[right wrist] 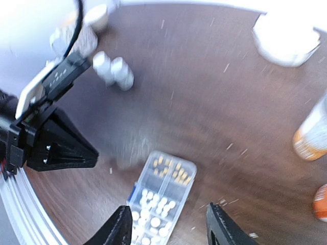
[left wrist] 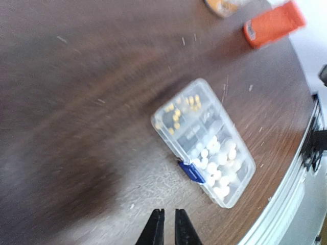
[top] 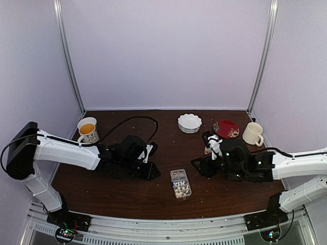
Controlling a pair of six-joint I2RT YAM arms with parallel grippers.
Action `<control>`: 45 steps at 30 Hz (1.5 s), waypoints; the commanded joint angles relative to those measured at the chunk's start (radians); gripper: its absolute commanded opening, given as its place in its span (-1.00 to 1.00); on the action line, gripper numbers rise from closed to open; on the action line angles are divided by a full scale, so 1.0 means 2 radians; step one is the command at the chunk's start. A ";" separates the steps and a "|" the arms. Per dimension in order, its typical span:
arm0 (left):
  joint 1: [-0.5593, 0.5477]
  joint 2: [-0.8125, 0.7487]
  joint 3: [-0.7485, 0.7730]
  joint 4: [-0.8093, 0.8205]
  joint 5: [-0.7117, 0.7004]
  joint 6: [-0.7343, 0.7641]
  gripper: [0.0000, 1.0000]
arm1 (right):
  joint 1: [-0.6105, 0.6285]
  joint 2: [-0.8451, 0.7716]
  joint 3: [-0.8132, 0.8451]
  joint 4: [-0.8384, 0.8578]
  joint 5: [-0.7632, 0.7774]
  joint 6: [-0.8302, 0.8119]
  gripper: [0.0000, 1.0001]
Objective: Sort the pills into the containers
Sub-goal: Reset both arms
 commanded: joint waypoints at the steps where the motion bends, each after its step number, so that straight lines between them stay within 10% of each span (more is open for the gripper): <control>1: 0.021 -0.098 -0.026 -0.017 -0.099 0.042 -0.60 | -0.001 -0.111 -0.034 -0.007 0.156 -0.040 0.09; 4: 0.040 -0.161 -0.041 -0.035 -0.119 0.065 -0.21 | -0.002 -0.197 -0.064 0.004 0.230 -0.076 0.37; 8: 0.071 -0.243 -0.050 -0.082 -0.191 0.102 0.93 | -0.012 -0.305 -0.112 0.055 0.366 -0.144 0.98; 15: 0.148 -0.372 -0.107 -0.089 -0.293 0.168 0.95 | -0.082 -0.388 -0.207 0.246 0.402 -0.340 0.99; 22: 0.156 -0.441 -0.193 0.047 -0.386 0.303 0.95 | -0.239 -0.377 -0.281 0.329 0.265 -0.336 0.91; 27: 0.187 -0.453 -0.245 0.118 -0.411 0.353 0.95 | -0.312 -0.272 -0.307 0.436 0.135 -0.340 0.90; 37: 0.289 -0.474 -0.308 0.198 -0.404 0.400 0.95 | -0.404 0.078 -0.288 0.773 0.112 -0.300 0.86; 45: 0.381 -0.413 -0.376 0.373 -0.347 0.415 0.95 | -0.453 0.064 -0.205 0.587 0.097 -0.243 0.99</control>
